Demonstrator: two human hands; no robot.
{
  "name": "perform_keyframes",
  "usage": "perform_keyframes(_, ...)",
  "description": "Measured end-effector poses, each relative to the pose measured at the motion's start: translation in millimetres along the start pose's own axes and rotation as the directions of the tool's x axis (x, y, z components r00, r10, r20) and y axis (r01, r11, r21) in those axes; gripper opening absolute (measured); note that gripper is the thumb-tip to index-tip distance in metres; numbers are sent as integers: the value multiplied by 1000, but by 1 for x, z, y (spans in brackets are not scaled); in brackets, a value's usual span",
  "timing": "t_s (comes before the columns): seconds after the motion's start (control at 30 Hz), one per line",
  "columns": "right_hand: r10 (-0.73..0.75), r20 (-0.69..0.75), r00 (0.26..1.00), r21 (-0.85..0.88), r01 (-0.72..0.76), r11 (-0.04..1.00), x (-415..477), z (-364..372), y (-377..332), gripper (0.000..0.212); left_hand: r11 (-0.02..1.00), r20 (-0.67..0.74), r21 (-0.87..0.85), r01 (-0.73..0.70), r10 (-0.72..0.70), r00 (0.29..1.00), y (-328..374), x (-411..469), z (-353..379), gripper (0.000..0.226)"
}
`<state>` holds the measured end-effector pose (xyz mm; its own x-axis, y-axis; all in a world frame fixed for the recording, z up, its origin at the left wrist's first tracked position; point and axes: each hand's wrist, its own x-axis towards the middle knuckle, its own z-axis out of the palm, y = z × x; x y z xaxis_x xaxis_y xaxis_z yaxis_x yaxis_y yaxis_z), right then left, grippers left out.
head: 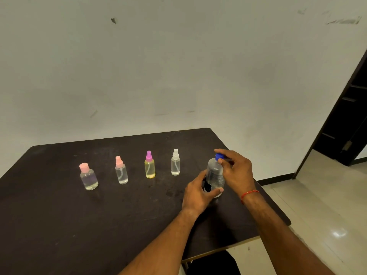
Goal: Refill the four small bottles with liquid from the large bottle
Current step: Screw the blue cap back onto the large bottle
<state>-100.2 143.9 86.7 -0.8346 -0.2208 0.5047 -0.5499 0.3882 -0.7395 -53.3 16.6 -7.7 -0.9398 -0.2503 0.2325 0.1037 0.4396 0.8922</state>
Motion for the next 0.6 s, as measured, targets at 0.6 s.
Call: perform_keyframes(0.6, -22, -1, 1000, -83, 21, 996, 3, -1, -3, 26, 1000, -10, 9, 4, -4, 1000, -1, 1, 0, 58)
